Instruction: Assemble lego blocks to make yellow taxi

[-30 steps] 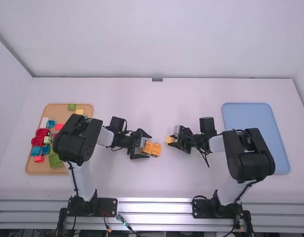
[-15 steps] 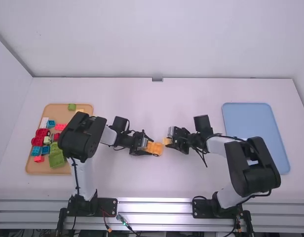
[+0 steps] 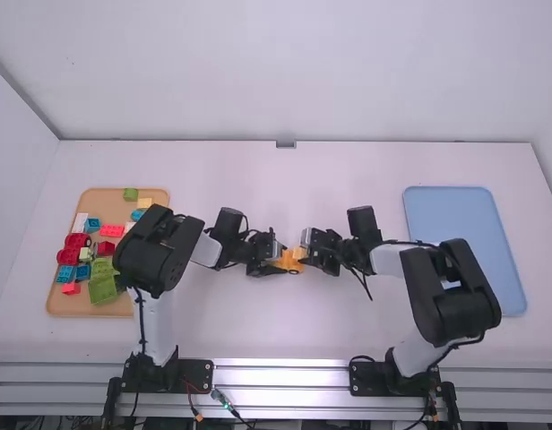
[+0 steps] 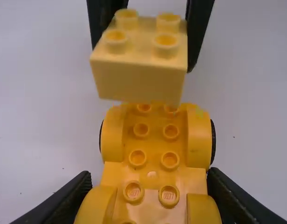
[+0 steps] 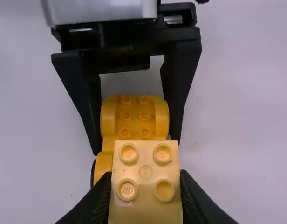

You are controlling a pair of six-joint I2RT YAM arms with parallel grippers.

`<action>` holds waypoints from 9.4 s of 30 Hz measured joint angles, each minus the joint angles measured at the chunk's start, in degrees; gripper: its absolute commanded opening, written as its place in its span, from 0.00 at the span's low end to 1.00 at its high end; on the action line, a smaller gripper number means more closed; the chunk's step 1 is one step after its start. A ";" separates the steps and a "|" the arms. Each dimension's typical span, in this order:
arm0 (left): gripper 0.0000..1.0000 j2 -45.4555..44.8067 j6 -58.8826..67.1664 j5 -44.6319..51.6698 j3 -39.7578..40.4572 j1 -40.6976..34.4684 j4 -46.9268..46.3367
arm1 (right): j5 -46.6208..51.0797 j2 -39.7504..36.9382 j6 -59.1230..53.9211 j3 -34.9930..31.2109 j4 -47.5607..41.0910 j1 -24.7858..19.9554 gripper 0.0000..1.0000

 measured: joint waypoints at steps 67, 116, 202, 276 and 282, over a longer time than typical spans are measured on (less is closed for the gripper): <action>0.41 0.00 -1.64 -1.05 0.07 -0.02 0.52 | 4.13 4.50 -0.59 7.80 -10.84 3.48 0.12; 0.35 0.00 -3.32 -2.49 0.59 -0.02 0.90 | 6.56 4.50 0.07 7.80 -8.87 4.44 0.47; 0.31 0.00 -2.93 -1.84 0.37 -0.02 0.72 | 0.50 7.85 -1.57 13.03 -15.82 3.67 0.00; 0.99 -4.94 -60.33 -55.39 65.02 34.14 -76.89 | 14.64 -6.14 15.52 16.44 7.89 -4.20 0.99; 0.99 5.92 -66.69 -59.39 73.92 34.27 -84.28 | 14.60 -6.12 18.27 16.44 8.22 -4.17 0.99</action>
